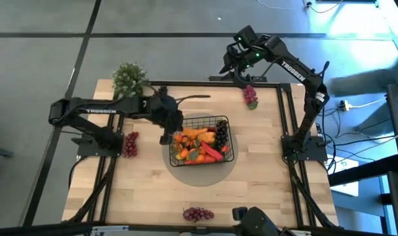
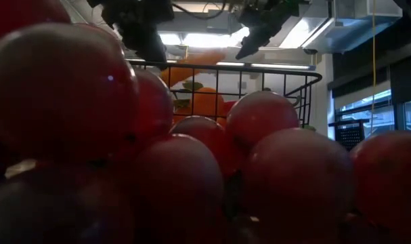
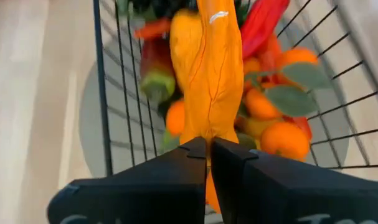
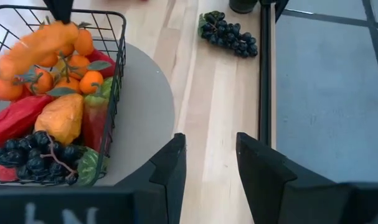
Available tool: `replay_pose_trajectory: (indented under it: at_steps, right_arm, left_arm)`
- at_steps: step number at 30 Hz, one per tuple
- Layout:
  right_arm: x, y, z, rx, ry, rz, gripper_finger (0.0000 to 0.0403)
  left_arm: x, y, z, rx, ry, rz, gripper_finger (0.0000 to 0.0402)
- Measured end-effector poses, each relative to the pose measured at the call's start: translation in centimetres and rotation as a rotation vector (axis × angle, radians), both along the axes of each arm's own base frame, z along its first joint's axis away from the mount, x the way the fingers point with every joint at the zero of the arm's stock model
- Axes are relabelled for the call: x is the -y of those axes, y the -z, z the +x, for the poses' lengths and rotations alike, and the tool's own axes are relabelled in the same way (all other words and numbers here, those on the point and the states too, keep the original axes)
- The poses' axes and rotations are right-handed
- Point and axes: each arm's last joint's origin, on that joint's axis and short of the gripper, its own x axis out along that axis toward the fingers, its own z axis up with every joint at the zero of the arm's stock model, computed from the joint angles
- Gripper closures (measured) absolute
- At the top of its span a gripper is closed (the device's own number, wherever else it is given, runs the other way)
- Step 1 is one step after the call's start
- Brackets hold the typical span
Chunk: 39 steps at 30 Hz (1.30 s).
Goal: Build produce basket
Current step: Put the yellow pepper into the wire basket, then put the dark blue grape into the basket
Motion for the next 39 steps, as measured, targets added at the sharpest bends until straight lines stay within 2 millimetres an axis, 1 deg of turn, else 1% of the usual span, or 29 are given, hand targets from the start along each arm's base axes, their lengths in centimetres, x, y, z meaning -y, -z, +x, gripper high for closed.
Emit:
replay_pose_trajectory:
  at_steps: [3, 9, 12, 13, 21, 25, 34, 36, 39]
  right_arm:
    - [0.0, 0.0, 0.0, 0.000, -0.001, 0.000, 0.0273]
    - [-0.1, 0.1, -0.1, -0.011, -0.018, 0.009, 0.0273]
    - [-0.6, 0.3, -0.4, -0.014, -0.100, 0.050, 0.0273]
    - [-0.8, 0.4, -0.5, -0.009, -0.130, 0.066, 0.0273]
    - [-2.2, 0.8, -1.5, -0.005, -0.298, 0.203, 0.0273]
    - [-2.3, 0.7, -1.6, 0.009, -0.314, 0.229, 0.0273]
    - [-2.3, 0.7, -1.5, 0.015, -0.318, 0.224, 0.0273]
    - [-2.3, 0.7, -1.5, 0.015, -0.318, 0.223, 0.0273]
    - [-2.3, 0.7, -1.5, 0.015, -0.318, 0.223, 0.0273]
  left_arm:
    - [0.3, 0.8, 0.2, -0.057, -0.043, -0.005, 0.0401]
    - [0.1, 1.7, 0.4, -0.122, -0.095, 0.010, 0.0401]
    - [-0.2, 2.1, 0.7, -0.138, -0.116, 0.016, 0.0401]
    - [-0.4, 2.3, 0.5, -0.161, -0.128, 0.013, 0.0401]
    - [-1.5, 2.3, 0.4, -0.158, -0.170, 0.017, 0.0401]
    - [-1.6, 2.3, 0.4, -0.159, -0.170, 0.024, 0.0401]
    - [-1.7, 2.5, 0.5, -0.163, -0.174, 0.039, 0.0400]
    - [-1.7, 2.6, 0.5, -0.169, -0.172, 0.039, 0.0393]
    - [-1.7, 2.8, 0.6, -0.172, -0.173, 0.038, 0.0373]
